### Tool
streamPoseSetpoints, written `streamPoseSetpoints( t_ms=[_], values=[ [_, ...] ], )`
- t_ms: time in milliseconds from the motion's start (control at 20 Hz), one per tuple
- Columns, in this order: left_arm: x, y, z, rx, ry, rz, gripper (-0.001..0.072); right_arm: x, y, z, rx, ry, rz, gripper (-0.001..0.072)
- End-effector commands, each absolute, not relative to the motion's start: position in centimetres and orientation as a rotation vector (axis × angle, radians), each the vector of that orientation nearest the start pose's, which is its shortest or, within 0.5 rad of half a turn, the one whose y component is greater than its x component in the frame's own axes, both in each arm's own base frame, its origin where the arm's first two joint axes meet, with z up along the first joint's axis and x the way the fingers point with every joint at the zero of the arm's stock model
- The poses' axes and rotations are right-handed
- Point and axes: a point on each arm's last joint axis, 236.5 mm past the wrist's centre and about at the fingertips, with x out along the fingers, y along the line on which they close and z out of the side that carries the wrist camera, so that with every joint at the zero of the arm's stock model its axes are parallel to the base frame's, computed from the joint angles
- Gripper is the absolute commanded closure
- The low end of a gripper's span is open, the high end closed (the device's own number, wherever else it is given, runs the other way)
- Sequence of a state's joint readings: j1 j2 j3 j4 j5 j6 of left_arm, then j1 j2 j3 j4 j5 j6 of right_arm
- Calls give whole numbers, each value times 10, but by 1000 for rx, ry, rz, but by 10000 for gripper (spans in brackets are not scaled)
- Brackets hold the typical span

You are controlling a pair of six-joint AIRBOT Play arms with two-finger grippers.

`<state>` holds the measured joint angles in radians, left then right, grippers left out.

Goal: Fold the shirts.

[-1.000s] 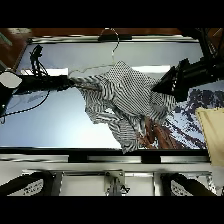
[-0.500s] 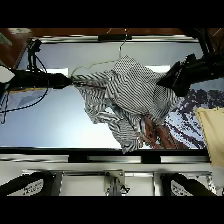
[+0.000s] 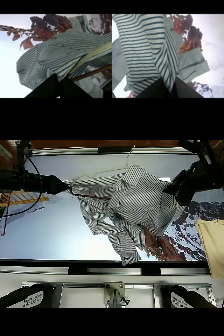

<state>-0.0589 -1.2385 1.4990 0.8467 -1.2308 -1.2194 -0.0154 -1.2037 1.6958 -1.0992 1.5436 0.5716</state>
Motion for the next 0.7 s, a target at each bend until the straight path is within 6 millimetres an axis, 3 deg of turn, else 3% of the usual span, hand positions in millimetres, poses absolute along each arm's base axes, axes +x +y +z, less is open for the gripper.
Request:
streamPoseSetpoints(
  t_ms=[0, 300, 450, 650],
  values=[
    [378, -176, 196, -197, 926, -776, 650, 389, 90, 231, -679, 666, 778, 627],
    [362, -178, 186, -185, 1005, -814, 649, 412, 87, 249, -770, 537, 726, 627],
    [381, -179, 196, -256, 943, -758, 649, 412, 87, 249, -819, 517, 744, 627],
    [405, -200, 232, -432, 793, -803, 649, 412, 95, 254, -901, 451, 793, 627]
  ],
)
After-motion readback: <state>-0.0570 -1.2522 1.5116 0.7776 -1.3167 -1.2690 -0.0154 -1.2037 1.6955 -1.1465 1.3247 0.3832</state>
